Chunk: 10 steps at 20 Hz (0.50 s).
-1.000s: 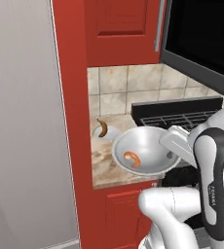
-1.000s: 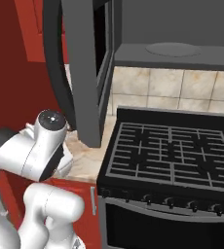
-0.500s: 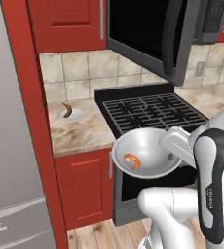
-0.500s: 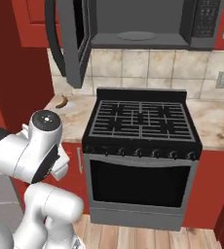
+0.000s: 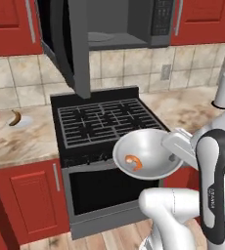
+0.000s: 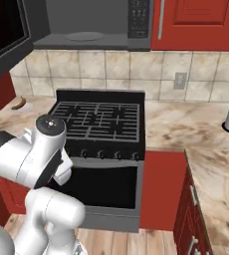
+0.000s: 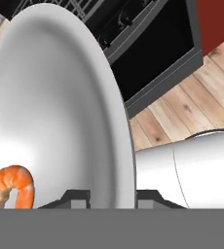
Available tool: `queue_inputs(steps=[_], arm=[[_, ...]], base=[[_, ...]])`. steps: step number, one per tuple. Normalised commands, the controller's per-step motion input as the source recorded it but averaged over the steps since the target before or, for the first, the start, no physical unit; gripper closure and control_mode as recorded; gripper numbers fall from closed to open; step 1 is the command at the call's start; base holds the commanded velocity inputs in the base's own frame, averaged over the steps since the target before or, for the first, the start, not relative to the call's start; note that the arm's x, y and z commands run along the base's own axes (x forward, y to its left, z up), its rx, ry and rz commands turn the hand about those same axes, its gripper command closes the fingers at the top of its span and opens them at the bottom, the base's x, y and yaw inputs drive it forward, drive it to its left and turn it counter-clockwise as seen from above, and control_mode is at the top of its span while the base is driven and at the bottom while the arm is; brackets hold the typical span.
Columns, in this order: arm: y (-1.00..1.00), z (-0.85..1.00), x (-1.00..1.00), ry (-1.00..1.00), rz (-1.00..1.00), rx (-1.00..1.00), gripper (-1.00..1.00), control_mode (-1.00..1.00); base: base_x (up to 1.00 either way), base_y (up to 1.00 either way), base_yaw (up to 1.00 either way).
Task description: Remove the banana from the bowl and place it on the small plate. Then place the bowl with only the shrimp in the microwave, close the door, and press the start button to microwave the shrimp.
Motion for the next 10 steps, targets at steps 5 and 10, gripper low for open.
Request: queue_inputs(steps=[5,10], arm=[[0.00,0.00,0.00,0.00,0.00,0.00,1.00,1.00],[0.00,0.00,0.00,0.00,0.00,0.00,1.00,1.00]], base=[[0.74,-0.51,0.01],[0.73,0.00,0.00]])
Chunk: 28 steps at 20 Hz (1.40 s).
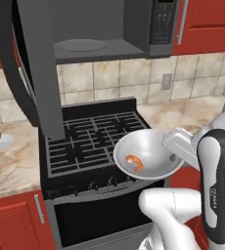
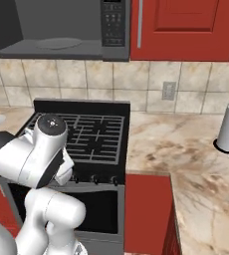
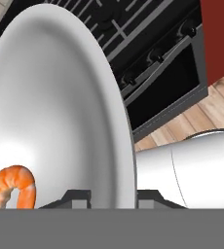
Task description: Remove the banana from the bowl and place it on the small plate. Then place the bowl with only the shrimp in the microwave, close the door, and press the start button to microwave the shrimp.
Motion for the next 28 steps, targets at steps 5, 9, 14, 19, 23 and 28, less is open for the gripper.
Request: queue_inputs(steps=[5,9,14,19,23,28], arm=[[0.00,0.00,0.00,0.00,0.00,0.00,1.00,1.00],[0.00,0.00,0.00,0.00,0.00,0.00,1.00,1.00],[0.00,0.00,0.00,0.00,0.00,0.00,1.00,1.00],[0.00,0.00,0.00,0.00,0.00,0.00,1.00,1.00],[0.00,0.00,0.00,0.00,0.00,0.00,1.00,1.00],[0.00,0.00,0.00,0.00,0.00,0.00,1.00,1.00]], base=[[0.41,0.00,0.00],[0.25,0.00,0.07],[0.27,0.00,0.13],[0.15,0.00,0.16],[0.02,0.00,0.08],[0.08,0.00,0.06]])
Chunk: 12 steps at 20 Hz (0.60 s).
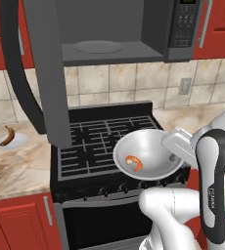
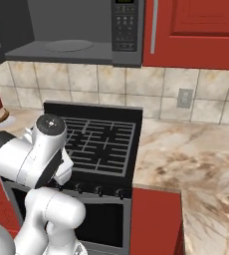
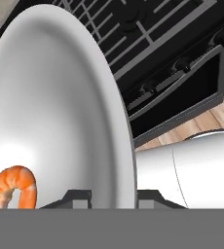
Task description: Remove the banana from the bowl and place it on the small plate. Then place the bowl with only the shrimp in the microwave, close the door, and press the start button to microwave the shrimp.
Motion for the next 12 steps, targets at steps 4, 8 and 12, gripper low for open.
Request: queue_inputs(steps=[4,8,12], arm=[[-0.01,0.11,0.00,-0.01,-0.01,0.10,1.00,-1.00],[0.00,0.73,0.00,-0.16,-0.02,0.11,1.00,-1.00],[0.00,0.82,0.01,-0.11,-0.05,0.11,1.00,-1.00]], base=[[0.00,0.00,0.00],[0.00,0.00,0.00],[0.00,0.00,0.00]])
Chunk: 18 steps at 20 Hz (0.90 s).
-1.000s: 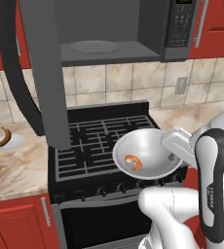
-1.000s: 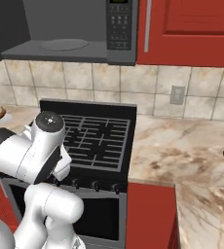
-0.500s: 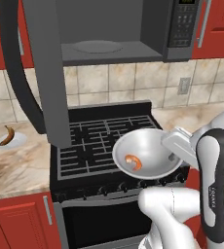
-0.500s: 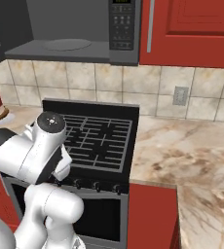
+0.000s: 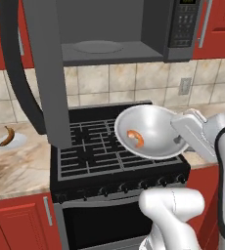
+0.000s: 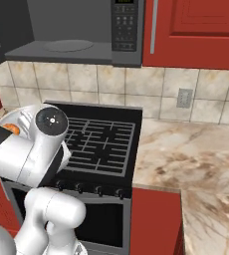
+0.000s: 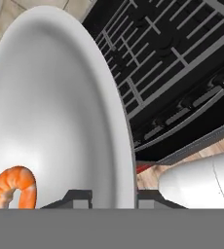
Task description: Remove the banana from the bowl and place it on the small plate. Then place the bowl with only the shrimp in the microwave, close the door, and press the start button to microwave the shrimp.
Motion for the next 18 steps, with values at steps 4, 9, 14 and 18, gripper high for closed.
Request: queue_inputs(steps=[4,9,14,18], arm=[[0.06,0.62,0.14,-0.03,-0.09,0.07,1.00,-1.00],[0.27,0.45,0.39,0.00,-0.13,0.04,1.00,-1.00],[0.18,0.44,0.40,0.00,-0.16,0.08,1.00,-1.00],[0.00,0.72,0.16,0.00,-0.17,0.09,1.00,-1.00]], base=[[0.00,0.00,0.00],[0.00,0.00,0.00],[0.00,0.00,0.00],[0.00,0.00,0.00]])
